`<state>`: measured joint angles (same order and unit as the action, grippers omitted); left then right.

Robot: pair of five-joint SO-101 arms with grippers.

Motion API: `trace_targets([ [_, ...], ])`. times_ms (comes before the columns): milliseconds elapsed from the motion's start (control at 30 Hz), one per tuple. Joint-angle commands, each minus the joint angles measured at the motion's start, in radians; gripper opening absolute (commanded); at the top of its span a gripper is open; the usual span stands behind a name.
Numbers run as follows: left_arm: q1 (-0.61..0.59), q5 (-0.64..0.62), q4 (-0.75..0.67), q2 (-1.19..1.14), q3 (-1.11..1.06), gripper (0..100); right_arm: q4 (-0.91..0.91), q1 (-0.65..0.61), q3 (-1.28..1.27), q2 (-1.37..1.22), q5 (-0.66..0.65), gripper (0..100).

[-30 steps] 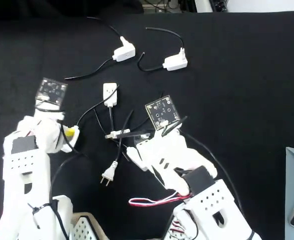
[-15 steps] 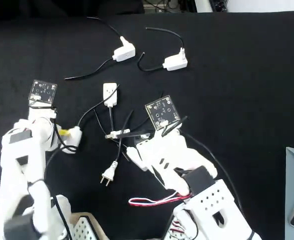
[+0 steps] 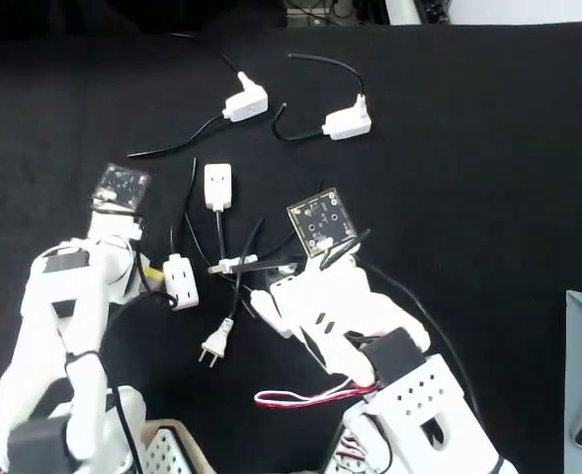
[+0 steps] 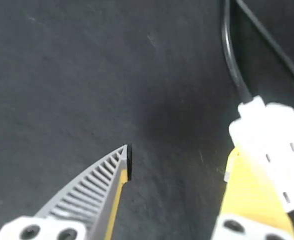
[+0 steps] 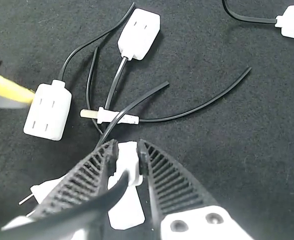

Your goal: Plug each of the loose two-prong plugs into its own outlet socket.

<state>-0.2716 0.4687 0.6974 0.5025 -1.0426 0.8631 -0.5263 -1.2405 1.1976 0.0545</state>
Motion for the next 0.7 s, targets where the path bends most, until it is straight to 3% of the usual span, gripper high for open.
trace_targets([
  [0,0.019,-0.038,0.031,0.118,0.018,31,-0.008,0.006,0.010,0.013,-0.009,1.2],
  [300,0.171,-0.264,0.233,0.275,0.012,31,-0.008,0.006,0.010,0.013,-0.009,1.3],
  [667,0.211,-0.358,0.078,0.216,-0.137,31,-0.006,0.006,0.010,0.013,-0.008,1.3],
])
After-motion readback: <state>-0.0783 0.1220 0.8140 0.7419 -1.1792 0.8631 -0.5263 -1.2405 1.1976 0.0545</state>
